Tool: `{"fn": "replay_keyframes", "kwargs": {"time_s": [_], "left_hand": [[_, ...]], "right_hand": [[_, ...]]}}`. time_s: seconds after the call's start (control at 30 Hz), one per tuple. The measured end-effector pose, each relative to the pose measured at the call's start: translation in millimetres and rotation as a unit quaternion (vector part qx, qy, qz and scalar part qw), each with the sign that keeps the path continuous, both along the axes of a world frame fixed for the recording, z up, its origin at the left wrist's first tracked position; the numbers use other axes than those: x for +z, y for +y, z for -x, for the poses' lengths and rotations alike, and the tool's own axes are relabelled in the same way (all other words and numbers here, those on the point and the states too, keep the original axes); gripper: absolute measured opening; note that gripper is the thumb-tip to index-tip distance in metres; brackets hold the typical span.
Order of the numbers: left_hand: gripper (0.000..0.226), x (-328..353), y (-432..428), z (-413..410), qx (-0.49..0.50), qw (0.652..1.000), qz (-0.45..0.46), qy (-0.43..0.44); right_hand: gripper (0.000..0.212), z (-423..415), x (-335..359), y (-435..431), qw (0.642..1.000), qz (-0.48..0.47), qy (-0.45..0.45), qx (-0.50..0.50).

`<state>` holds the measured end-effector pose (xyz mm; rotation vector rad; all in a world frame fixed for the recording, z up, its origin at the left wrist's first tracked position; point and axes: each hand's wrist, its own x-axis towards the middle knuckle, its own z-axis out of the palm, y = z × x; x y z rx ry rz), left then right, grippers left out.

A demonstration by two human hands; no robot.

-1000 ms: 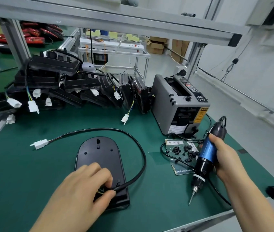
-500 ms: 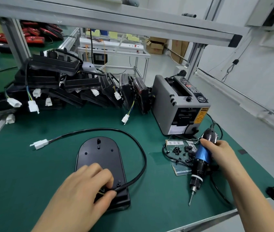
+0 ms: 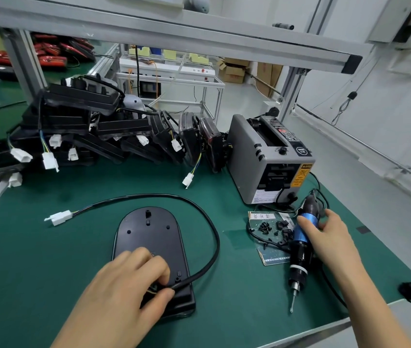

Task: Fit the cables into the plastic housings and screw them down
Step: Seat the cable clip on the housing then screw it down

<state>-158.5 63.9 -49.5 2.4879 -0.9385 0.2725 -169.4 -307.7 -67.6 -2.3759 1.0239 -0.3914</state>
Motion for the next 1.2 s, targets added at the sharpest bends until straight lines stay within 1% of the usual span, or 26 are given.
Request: {"fn": "replay_keyframes", "kwargs": {"time_s": [0.17,0.37,0.43,0.5,0.53,0.57,0.63,0.67,0.73,0.83,1.0,1.1,1.2], "left_hand": [[0.014,-1.2,-0.1,-0.2,0.001,1.0,0.008,0.003],[0.015,-1.5,0.2,-0.1,-0.002,1.0,0.003,-0.001],[0.015,-1.6,0.3,-0.2,-0.001,1.0,0.002,-0.005],[0.015,-1.8,0.2,-0.1,-0.002,1.0,0.003,-0.005],[0.015,-1.7,0.2,0.1,-0.002,1.0,0.003,-0.005],[0.015,-1.5,0.2,0.1,-0.002,1.0,0.001,-0.004],[0.015,-1.1,0.1,0.1,-0.001,1.0,-0.003,-0.003],[0.016,-1.0,0.2,0.2,0.0,1.0,-0.005,-0.002],[0.016,-1.1,0.3,0.3,0.003,1.0,-0.004,-0.001],[0.016,-1.3,0.0,0.3,0.003,1.0,0.0,-0.008],[0.015,-1.7,-0.1,0.2,0.0,1.0,0.002,-0.01],[0.015,-1.8,0.2,0.0,-0.001,1.0,0.001,-0.007],[0.015,-1.2,0.0,0.1,-0.002,1.0,0.001,-0.003]], "right_hand": [[0.073,-1.5,-0.9,6.5,0.999,0.043,0.023,0.01],[0.064,-2.2,2.1,7.6,0.999,0.046,0.025,0.01],[0.056,-2.3,7.0,10.5,0.998,0.062,-0.014,0.013],[0.035,-4.8,14.2,14.2,0.99,0.084,-0.107,0.038],[0.024,-8.3,19.4,17.0,0.984,0.075,-0.151,0.053],[0.016,-13.8,25.2,19.9,0.981,0.036,-0.182,0.064],[0.01,-28.7,37.0,24.7,0.97,-0.094,-0.214,0.072],[0.009,-37.2,41.2,25.1,0.961,-0.152,-0.22,0.07],[0.01,-52.7,45.5,21.7,0.951,-0.221,-0.208,0.059],[0.015,-67.8,47.1,16.9,0.942,-0.272,-0.191,0.035],[0.017,-79.3,44.2,14.7,0.919,-0.329,-0.218,-0.006],[0.02,-83.0,44.3,15.3,0.908,-0.346,-0.235,-0.017],[0.023,-87.0,44.4,14.7,0.905,-0.347,-0.245,-0.022]]}}
